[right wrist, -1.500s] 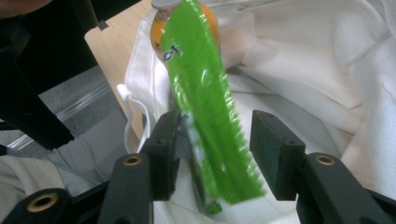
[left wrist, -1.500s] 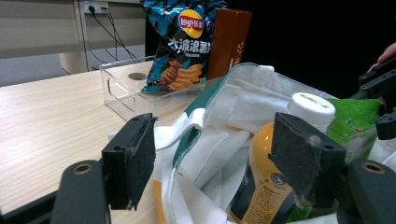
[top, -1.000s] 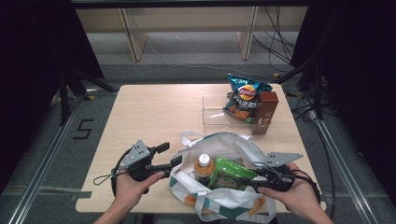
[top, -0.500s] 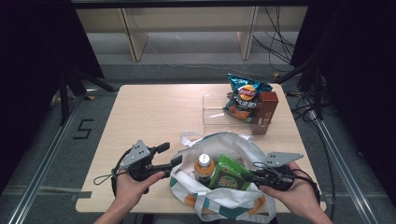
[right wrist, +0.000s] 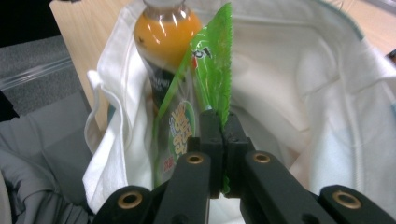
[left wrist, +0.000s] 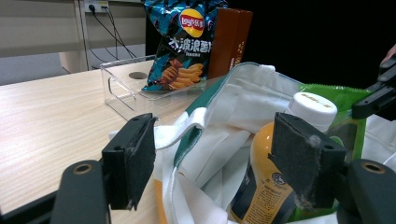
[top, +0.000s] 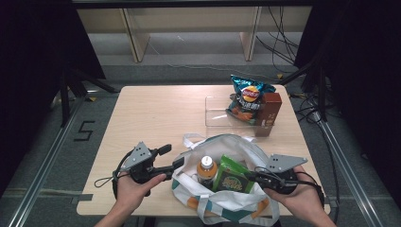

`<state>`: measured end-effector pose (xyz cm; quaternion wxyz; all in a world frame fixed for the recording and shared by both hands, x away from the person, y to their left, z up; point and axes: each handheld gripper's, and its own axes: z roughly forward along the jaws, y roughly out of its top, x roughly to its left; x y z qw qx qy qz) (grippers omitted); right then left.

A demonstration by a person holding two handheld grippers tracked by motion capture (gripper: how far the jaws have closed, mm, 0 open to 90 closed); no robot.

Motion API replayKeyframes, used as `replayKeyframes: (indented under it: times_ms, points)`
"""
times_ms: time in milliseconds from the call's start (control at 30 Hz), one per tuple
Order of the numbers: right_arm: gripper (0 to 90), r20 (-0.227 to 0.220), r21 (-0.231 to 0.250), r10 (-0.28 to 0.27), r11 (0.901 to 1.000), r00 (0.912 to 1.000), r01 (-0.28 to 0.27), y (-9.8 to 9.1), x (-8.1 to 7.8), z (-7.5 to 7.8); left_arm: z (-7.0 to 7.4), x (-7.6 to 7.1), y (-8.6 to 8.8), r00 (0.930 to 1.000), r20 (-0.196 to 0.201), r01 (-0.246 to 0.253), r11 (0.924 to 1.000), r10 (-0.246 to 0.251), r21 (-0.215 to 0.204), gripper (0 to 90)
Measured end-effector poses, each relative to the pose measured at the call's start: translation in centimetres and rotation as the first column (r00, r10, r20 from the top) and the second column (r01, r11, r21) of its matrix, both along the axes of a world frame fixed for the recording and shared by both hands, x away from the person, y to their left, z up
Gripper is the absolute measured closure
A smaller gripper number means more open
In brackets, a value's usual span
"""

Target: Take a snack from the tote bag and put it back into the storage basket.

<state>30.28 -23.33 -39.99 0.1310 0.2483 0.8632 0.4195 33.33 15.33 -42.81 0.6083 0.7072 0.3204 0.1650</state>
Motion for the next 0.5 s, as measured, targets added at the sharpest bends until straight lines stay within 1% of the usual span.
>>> replayKeyframes:
  times_ms: [67,133,167,200,233,267,333,367,400,500]
  points:
    - [90.0,0.012,0.002,0.002,1.0,0.9999,-0.002,-0.1,-0.1,0.3,0.0,0.0,0.0,1.0,-0.001,-0.002,1.0,0.002,-0.001,30.2]
    - [90.0,0.018,0.019,-0.016,0.9997,0.9997,0.016,-0.2,-0.3,0.7,0.0,0.0,0.0,1.0,-0.001,-0.002,1.0,0.002,0.0,30.2]
    - [90.0,0.031,0.018,-0.003,0.9998,0.9995,0.003,-0.3,-0.1,0.9,0.0,0.0,0.0,1.0,-0.001,-0.002,1.0,0.002,0.0,30.2]
    - [90.0,0.047,0.024,-0.01,0.9997,0.9988,0.009,-0.4,-0.1,1.1,0.0,0.0,0.0,1.0,-0.001,-0.002,1.0,0.002,0.0,30.2]
    - [90.0,0.056,0.019,-0.016,0.9997,0.9983,0.015,-0.5,-0.1,1.2,0.0,0.0,0.0,1.0,0.0,-0.002,1.0,0.002,-0.001,30.2]
    - [90.0,0.045,0.03,-0.018,0.9994,0.9988,0.017,-0.5,-0.2,1.4,0.0,0.0,0.0,1.0,-0.001,-0.002,1.0,0.002,-0.002,30.2]
    - [90.0,0.095,0.028,-0.014,0.9995,0.9954,0.011,-0.7,0.0,1.8,0.0,0.0,0.0,1.0,0.0,-0.002,1.0,0.002,-0.002,30.2]
    - [90.0,0.077,0.032,-0.025,0.9992,0.9967,0.023,-0.8,-0.1,2.0,0.0,0.0,0.0,1.0,0.0,-0.002,1.0,0.002,-0.002,30.2]
    - [90.0,0.08,0.046,-0.044,0.9981,0.9958,0.04,-0.8,-0.2,2.2,0.0,0.0,0.0,1.0,0.0,-0.003,1.0,0.003,-0.002,30.2]
    - [90.0,0.111,0.043,-0.043,0.9984,0.9929,0.038,-1.2,0.1,2.8,0.0,0.0,0.0,1.0,-0.001,-0.003,1.0,0.003,-0.002,30.2]
